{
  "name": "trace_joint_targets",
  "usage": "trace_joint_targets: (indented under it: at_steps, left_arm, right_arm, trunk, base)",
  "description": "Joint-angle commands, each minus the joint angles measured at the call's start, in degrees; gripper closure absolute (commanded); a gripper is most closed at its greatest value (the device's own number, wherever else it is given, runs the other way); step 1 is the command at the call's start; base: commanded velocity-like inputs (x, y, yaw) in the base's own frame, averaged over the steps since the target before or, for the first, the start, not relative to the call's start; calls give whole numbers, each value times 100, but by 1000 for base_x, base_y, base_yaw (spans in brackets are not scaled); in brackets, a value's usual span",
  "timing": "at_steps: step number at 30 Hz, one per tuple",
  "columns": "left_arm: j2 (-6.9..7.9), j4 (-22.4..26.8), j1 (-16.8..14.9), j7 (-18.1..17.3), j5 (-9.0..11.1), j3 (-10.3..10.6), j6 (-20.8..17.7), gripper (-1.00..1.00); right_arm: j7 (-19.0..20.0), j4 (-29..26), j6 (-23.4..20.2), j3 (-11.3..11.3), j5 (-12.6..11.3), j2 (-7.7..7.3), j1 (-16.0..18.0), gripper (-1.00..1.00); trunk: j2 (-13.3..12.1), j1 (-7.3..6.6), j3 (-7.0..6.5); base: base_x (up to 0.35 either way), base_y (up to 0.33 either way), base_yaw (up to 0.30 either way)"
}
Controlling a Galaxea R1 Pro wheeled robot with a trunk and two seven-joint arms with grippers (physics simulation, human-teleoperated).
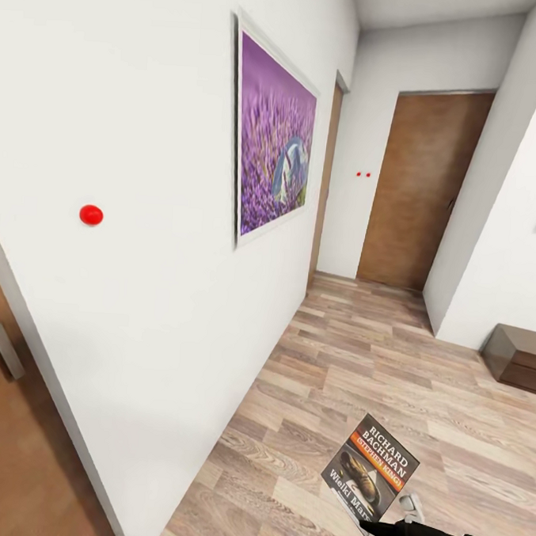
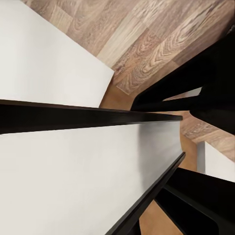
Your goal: In the bedroom, move the book from the bed onto either nightstand, and place the two sandals side by side next to the bed.
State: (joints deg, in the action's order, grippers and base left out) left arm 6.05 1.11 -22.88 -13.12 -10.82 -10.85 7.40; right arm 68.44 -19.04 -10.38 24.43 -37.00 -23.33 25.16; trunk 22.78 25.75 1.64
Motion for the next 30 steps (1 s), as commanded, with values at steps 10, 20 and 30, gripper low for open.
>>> trace_joint_targets:
  at_steps: [10,20,30]
  left_arm:
    - [2,-5,-6,-15,-58,-49,22,-100]
    - [2,-5,-6,-15,-60,-49,21,-100]
    - [3,-5,-6,-15,-56,-49,23,-100]
  right_arm:
    - [11,-3,-53,30,-61,-6,6,100]
    - [5,-3,-55,32,-61,-6,6,100]
    - [8,-3,-53,35,-61,-5,6,100]
  trunk:
    - [14,4,39]
    - [14,4,116]
    - [14,4,145]
  base:
    - [0,0,0]
    - [0,0,0]
    - [39,0,0]
